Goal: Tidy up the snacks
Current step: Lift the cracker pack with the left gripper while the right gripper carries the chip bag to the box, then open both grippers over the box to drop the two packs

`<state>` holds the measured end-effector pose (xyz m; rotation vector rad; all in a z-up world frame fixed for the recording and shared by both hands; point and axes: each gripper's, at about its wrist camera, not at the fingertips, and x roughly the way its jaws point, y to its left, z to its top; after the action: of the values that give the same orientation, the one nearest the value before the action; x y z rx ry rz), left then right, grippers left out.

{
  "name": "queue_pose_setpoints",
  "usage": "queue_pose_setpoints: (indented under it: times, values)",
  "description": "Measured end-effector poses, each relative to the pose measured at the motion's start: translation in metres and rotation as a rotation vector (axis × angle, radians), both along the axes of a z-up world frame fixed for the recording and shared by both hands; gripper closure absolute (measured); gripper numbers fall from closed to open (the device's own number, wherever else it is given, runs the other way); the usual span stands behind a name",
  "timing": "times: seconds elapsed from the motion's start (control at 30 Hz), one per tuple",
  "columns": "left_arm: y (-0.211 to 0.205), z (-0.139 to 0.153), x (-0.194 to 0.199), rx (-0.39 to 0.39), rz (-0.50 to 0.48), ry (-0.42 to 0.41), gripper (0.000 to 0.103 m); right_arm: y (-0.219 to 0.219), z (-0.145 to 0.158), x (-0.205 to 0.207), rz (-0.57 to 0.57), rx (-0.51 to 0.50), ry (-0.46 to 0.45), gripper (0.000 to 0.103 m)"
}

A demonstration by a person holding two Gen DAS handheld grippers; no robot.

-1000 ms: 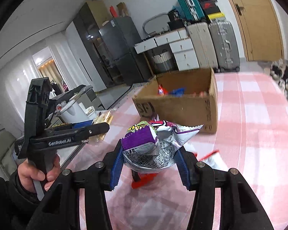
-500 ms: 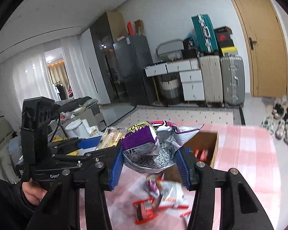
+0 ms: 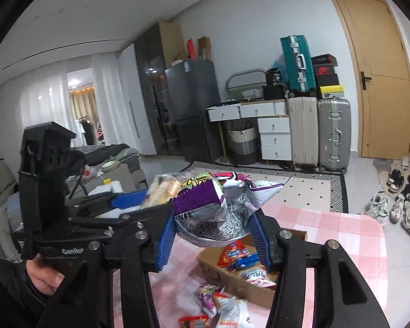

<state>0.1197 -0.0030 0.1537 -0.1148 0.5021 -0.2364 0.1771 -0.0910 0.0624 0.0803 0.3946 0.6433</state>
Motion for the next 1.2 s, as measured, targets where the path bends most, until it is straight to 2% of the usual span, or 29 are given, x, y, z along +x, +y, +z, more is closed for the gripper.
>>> queue_pose_setpoints:
  times: [0.13,0.27,0.43,0.5,0.53,0.67,0.83,1.03,1.2]
  values:
    - [0.006,0.006,0.026,-0.025,0.008,0.022,0.045,0.002,-0.004,0.028,-0.008,0.008,0.026,0.053]
    - [0.011,-0.003,0.052,-0.067,-0.033,0.061,0.045,0.004,-0.01,0.051,-0.013,-0.007,0.036,0.053]
    - [0.018,-0.035,0.091,-0.081,-0.035,0.131,0.045,0.005,-0.03,0.088,-0.035,-0.025,0.078,0.052]
    - [0.016,-0.054,0.108,-0.061,-0.038,0.158,0.045,0.008,-0.041,0.1,-0.036,-0.04,0.103,0.052]
    - [0.016,-0.064,0.129,-0.057,-0.04,0.171,0.045,0.009,-0.047,0.106,-0.036,-0.046,0.113,0.052]
    - [0.01,-0.098,0.156,-0.049,-0.048,0.226,0.045,0.017,-0.068,0.129,-0.038,-0.088,0.141,0.052]
    - [0.005,-0.135,0.185,-0.05,-0.059,0.282,0.045,0.016,-0.095,0.148,-0.049,-0.094,0.185,0.052]
    - [0.001,-0.167,0.212,-0.047,-0.066,0.327,0.045,0.012,-0.124,0.162,-0.058,-0.11,0.232,0.051]
    - [0.002,-0.179,0.225,-0.057,-0.074,0.342,0.045,0.01,-0.138,0.167,-0.066,-0.127,0.253,0.051]
